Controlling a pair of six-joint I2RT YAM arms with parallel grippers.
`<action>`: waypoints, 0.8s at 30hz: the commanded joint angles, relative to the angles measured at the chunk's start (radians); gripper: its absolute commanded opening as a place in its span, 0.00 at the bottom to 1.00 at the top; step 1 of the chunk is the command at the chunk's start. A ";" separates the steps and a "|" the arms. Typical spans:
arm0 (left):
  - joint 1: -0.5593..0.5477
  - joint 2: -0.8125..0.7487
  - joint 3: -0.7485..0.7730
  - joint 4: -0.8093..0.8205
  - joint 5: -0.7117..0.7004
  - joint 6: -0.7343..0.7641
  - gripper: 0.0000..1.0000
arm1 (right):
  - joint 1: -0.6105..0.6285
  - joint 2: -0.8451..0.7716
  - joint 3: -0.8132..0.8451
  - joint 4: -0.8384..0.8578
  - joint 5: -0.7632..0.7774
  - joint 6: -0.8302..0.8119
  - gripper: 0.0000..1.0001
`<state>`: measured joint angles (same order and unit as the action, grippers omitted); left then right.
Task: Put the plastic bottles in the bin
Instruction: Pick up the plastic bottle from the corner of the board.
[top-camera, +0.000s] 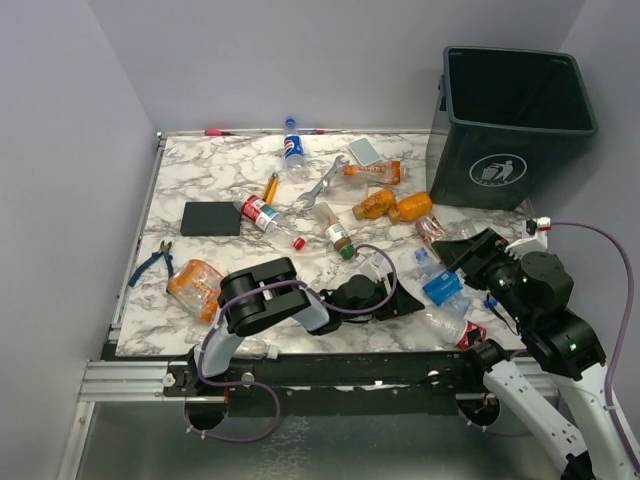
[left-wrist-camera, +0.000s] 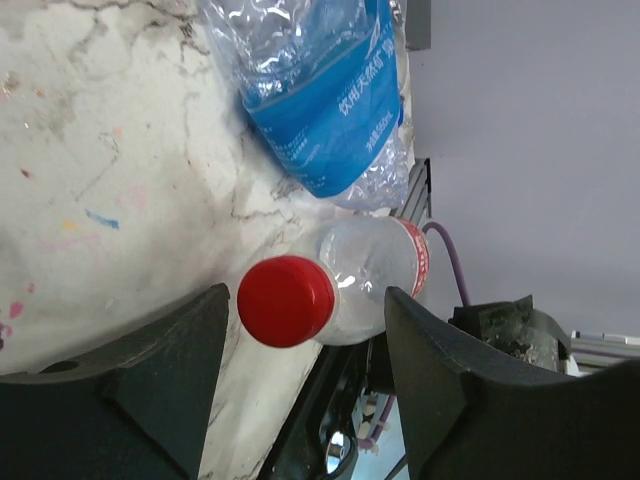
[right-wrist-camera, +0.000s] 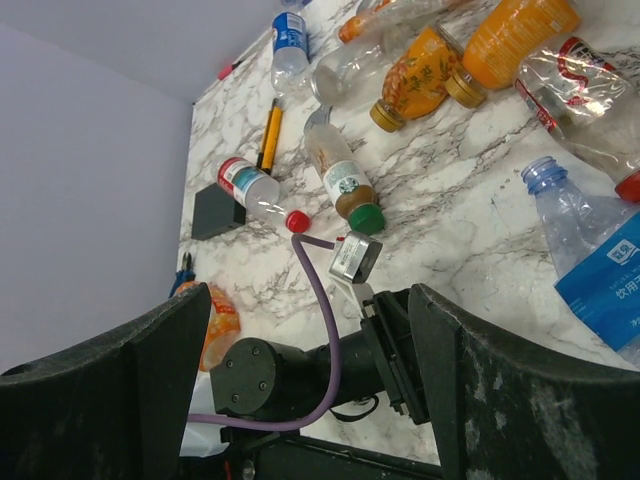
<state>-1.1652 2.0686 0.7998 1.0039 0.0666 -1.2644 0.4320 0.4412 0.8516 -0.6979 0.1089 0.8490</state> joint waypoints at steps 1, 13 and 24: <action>0.011 0.029 0.038 -0.008 -0.049 -0.007 0.63 | 0.001 -0.021 0.014 -0.022 0.034 0.001 0.83; 0.010 0.037 0.047 0.015 0.003 -0.004 0.47 | 0.001 -0.023 -0.005 -0.023 0.034 0.008 0.83; 0.017 -0.024 -0.037 0.096 -0.012 -0.001 0.11 | 0.002 -0.026 -0.020 -0.015 0.026 0.015 0.83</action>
<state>-1.1534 2.0975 0.8101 1.0454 0.0578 -1.2804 0.4320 0.4252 0.8474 -0.6979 0.1188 0.8562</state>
